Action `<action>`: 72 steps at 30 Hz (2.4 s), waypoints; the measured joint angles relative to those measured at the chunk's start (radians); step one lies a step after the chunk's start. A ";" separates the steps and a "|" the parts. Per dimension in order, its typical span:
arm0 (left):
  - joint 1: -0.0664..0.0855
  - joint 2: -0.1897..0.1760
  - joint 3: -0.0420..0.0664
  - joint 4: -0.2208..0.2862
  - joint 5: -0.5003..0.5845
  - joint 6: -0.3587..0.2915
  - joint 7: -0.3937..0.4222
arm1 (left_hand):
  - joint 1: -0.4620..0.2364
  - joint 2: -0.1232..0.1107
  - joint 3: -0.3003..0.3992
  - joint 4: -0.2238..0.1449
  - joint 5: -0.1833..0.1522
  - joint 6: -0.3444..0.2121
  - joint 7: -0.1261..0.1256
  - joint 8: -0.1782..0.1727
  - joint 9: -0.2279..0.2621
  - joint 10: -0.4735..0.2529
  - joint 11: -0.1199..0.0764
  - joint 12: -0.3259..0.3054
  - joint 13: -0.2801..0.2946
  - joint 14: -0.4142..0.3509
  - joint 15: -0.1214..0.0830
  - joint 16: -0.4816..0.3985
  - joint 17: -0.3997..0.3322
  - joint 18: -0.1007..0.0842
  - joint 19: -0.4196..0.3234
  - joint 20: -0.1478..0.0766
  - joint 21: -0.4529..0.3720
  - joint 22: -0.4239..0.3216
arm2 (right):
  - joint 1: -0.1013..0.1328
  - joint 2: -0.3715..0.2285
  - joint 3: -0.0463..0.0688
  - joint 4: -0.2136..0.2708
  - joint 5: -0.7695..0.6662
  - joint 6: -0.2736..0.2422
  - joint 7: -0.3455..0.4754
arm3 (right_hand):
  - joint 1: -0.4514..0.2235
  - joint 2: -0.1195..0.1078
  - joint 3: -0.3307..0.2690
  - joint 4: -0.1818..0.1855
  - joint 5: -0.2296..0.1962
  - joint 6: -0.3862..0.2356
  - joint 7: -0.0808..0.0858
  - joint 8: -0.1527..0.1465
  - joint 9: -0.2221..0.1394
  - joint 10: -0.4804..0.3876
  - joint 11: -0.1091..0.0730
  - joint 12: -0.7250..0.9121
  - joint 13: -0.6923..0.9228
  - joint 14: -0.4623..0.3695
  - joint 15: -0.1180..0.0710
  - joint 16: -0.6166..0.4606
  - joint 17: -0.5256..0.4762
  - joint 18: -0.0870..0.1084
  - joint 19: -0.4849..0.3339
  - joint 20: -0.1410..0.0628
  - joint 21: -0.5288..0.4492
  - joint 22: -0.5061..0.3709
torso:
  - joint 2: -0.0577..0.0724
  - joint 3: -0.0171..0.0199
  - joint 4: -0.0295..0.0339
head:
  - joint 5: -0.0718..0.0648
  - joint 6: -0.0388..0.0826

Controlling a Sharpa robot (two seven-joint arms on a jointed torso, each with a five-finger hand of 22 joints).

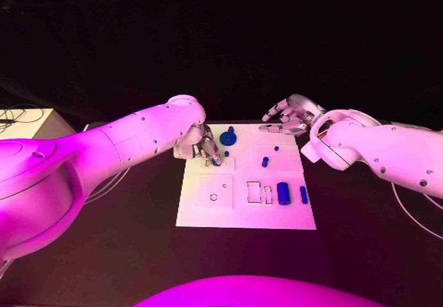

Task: Assemble the parts on the task board

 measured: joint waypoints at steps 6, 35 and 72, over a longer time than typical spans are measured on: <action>0.000 0.007 0.000 -0.008 -0.003 -0.001 -0.002 | 0.001 0.001 0.000 0.000 0.004 0.000 0.000 0.000 0.001 0.000 0.000 0.000 0.000 0.000 0.000 0.000 0.000 0.000 0.000 0.000 0.000 0.000 | 0.000 0.000 0.000 0.000 -0.001 0.000 0.000 | 0.000 0.000 0.000 0.000 0.000 0.000 0.000 0.000 0.000 0.000 0.000 0.000 0.000 0.000 0.000 0.000 0.000 0.000 0.000 0.000 0.000 0.000 | 0.000 0.0000 0.0000 | -0.001 -0.002; 0.000 0.027 -0.003 -0.037 0.023 -0.003 -0.018 | -0.051 0.039 0.011 -0.063 -0.008 0.004 0.003 -0.015 0.010 0.004 -0.003 0.000 0.004 0.000 0.000 0.000 0.000 0.000 0.000 0.000 0.000 0.000 | 0.000 0.000 0.000 0.002 -0.015 0.000 0.000 | 0.000 0.000 0.000 0.000 0.000 0.000 0.000 0.000 0.000 0.000 0.000 0.000 0.000 0.000 0.000 0.000 0.000 0.000 0.000 0.000 0.000 0.000 | -0.001 -0.0009 0.0013 | -0.006 -0.004; -0.009 0.024 -0.006 -0.022 0.040 -0.073 -0.015 | -0.072 0.019 -0.032 -0.106 -0.008 0.035 -0.018 -0.040 0.019 0.015 -0.007 0.008 0.012 0.000 -0.007 0.000 0.000 0.000 0.004 -0.004 0.000 0.000 | 0.000 0.000 0.000 0.002 -0.018 -0.001 0.001 | 0.000 0.000 0.000 0.000 0.000 0.000 0.000 0.000 0.004 0.000 0.000 -0.008 0.000 0.000 0.000 0.000 0.000 0.000 0.000 0.000 -0.005 0.000 | -0.001 -0.0006 0.0007 | -0.008 -0.001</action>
